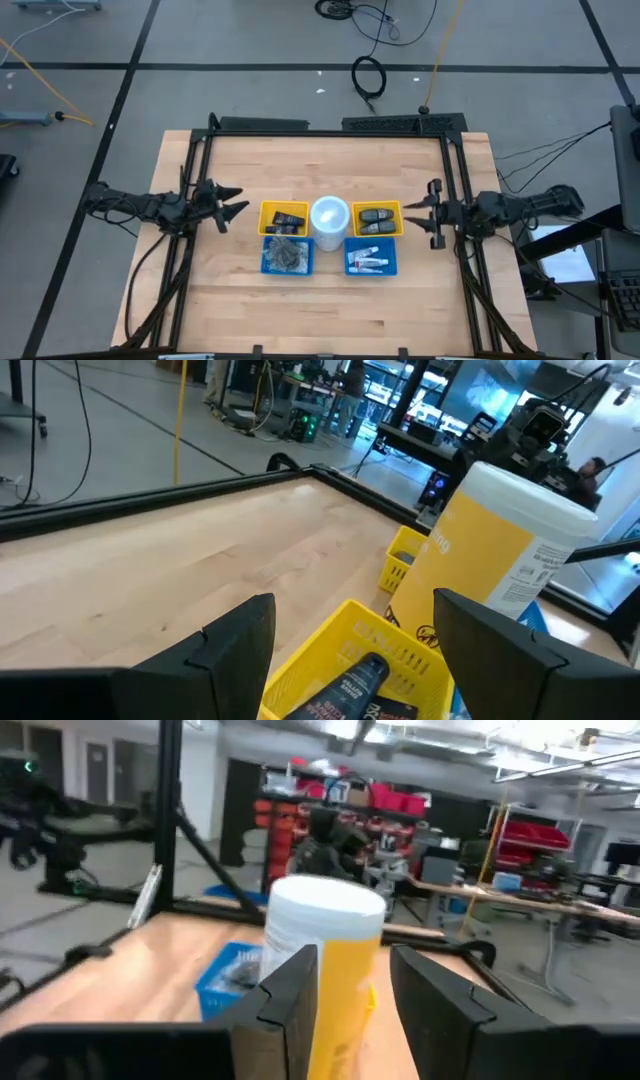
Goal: Pick & Place Travel size toiletries
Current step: Return to Home Position
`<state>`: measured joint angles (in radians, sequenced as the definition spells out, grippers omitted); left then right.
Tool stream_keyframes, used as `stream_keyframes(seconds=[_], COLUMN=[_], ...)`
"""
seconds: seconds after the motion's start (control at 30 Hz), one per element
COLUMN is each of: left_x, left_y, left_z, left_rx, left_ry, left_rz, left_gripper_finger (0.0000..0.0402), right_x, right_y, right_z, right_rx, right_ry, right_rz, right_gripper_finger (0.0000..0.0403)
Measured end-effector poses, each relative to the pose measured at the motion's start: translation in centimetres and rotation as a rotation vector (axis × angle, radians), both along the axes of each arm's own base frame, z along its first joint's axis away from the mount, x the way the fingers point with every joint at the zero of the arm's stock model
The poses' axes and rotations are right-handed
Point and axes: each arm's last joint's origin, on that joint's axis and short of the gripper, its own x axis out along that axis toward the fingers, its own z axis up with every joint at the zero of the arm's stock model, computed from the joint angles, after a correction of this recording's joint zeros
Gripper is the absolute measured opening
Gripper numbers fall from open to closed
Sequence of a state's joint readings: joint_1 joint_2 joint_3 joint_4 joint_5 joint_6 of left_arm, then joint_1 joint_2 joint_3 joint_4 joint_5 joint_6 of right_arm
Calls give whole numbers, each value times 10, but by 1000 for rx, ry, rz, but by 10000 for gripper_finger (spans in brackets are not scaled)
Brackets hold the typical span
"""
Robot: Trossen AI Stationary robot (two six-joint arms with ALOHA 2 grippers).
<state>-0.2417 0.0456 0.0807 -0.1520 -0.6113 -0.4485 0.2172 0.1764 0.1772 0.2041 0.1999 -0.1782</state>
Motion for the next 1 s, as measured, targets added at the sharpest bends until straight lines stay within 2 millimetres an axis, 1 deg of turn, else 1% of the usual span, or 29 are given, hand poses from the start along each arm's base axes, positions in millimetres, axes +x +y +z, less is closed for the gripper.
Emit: stream_keyframes(seconds=[0.13,0.23,0.33,0.43,0.53,0.77,0.87,1.0], left_x=[0,0,0,0,0,0,0,0], left_y=[0,0,0,0,0,0,0,0], left_z=[0,0,0,0,0,0,0,0], left_rx=[-2,-2,-2,-2,-2,-2,-2,-2], left_ry=[0,0,0,0,-1,-1,-1,-1], left_rz=[0,0,0,0,0,0,0,0], left_gripper_finger=[269,269,269,269,269,269,269,269], right_x=[1,1,2,3,4,3,2,2], right_y=[-8,-15,-20,-24,-27,-27,-27,-27], right_z=[3,5,4,1,-6,-28,-31,-30], right_rx=[40,133,203,290,353,373,378,375], right_ry=[-33,-50,-21,12,79,296,331,323], right_rz=[60,76,144,122,70,28,24,26], right_gripper_finger=[109,100,92,86,84,86,84,86])
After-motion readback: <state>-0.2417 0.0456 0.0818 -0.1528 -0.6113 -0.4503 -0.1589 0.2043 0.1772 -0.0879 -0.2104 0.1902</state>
